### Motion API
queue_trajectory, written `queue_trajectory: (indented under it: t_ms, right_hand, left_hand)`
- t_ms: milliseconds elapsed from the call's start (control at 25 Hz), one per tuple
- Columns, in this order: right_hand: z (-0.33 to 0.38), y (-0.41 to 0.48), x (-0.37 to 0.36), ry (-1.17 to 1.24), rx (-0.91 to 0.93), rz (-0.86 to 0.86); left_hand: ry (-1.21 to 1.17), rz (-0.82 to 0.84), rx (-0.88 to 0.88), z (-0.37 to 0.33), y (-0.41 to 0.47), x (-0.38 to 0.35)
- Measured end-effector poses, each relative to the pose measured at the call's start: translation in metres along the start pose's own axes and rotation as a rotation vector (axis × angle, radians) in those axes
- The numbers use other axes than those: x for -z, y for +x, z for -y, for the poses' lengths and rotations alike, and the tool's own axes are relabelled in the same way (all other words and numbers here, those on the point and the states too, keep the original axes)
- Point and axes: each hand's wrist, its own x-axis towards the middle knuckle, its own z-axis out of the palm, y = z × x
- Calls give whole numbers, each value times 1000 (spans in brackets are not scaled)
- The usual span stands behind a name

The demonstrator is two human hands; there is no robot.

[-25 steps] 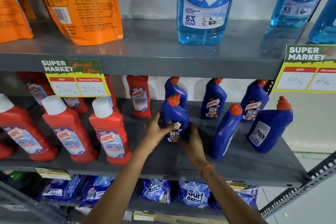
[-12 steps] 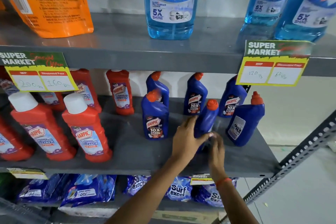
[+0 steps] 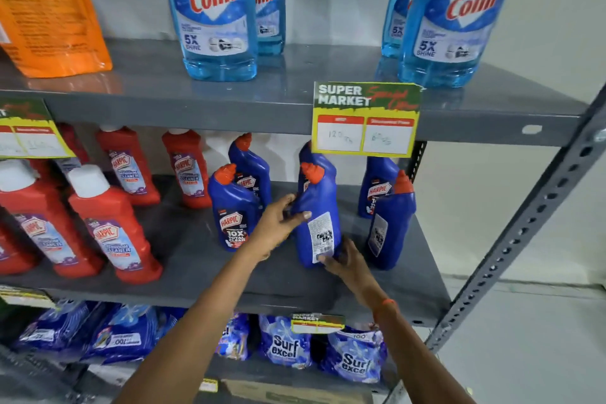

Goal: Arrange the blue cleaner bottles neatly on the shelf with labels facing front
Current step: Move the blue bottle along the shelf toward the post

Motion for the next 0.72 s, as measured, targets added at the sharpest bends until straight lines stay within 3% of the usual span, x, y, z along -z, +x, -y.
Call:
queue_trajectory:
  t_ms: [120, 240, 320, 400, 480, 640, 720]
  right_hand:
    - [9, -1, 0, 194, -54, 34]
    - [7, -5, -12, 154, 27, -161]
    - [6, -7, -20, 134, 91, -225]
    - [6, -7, -19, 118, 133, -193]
    - [10, -3, -12, 90, 141, -138]
    - [14, 7, 5, 72, 87, -20]
    - [11, 12, 9, 24, 86, -48]
  left_hand:
    - [-191, 33, 28, -5, -3, -2]
    - [-189, 61, 44, -13, -1, -24]
    - [-105, -36, 30, -20, -2, -42]
    - [-117, -193, 22, -23, 2, -48]
    - [-192, -235, 36, -21, 8, -43]
    - [-248, -74, -17, -17, 11, -27]
    - [-241, 6, -50, -15, 11, -24]
